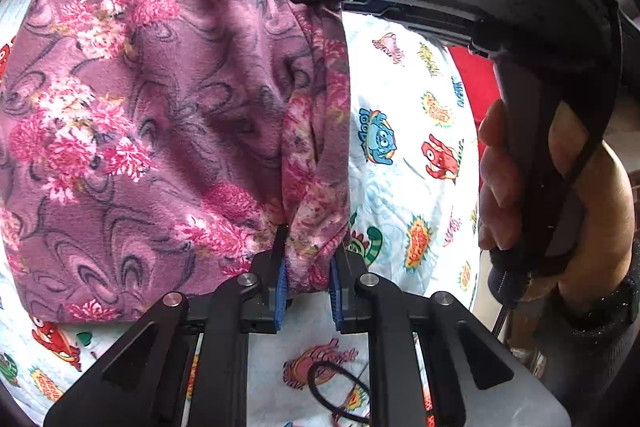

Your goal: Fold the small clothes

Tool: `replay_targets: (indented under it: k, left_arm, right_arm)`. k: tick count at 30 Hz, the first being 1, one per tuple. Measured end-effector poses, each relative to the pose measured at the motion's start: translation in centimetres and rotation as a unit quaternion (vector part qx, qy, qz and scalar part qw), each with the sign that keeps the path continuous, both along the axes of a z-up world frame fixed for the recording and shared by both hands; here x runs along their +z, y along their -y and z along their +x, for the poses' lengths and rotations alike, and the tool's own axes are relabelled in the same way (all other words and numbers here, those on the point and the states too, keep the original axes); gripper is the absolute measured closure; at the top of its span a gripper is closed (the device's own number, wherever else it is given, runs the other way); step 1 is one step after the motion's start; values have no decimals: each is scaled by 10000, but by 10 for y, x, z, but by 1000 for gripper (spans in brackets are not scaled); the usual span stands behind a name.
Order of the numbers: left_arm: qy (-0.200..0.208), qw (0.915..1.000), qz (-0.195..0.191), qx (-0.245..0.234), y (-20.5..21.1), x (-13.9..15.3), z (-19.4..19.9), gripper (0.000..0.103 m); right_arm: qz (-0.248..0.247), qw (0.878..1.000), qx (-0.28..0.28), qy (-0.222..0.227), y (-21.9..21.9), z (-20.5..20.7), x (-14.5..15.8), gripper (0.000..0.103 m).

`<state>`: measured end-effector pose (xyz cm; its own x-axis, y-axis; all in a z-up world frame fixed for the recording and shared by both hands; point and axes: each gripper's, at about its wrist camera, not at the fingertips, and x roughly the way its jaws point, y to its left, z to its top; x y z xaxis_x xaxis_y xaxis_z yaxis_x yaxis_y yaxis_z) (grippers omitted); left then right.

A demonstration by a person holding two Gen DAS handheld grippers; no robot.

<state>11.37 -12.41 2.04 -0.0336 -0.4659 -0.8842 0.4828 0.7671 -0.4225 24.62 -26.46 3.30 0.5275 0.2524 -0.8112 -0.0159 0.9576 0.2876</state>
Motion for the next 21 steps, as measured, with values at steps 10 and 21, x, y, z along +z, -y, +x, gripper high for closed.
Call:
replay_targets:
  k: [10,21]
  left_arm:
    - [357,9992,203,0,14,4,-28,83]
    - [819,9911,55,1046,-88,47,33,64]
  right_arm:
    - [709,9967,-366,150,28,-6,-13,78]
    - [1342,9829,-1150,525,52,-14,-2,51]
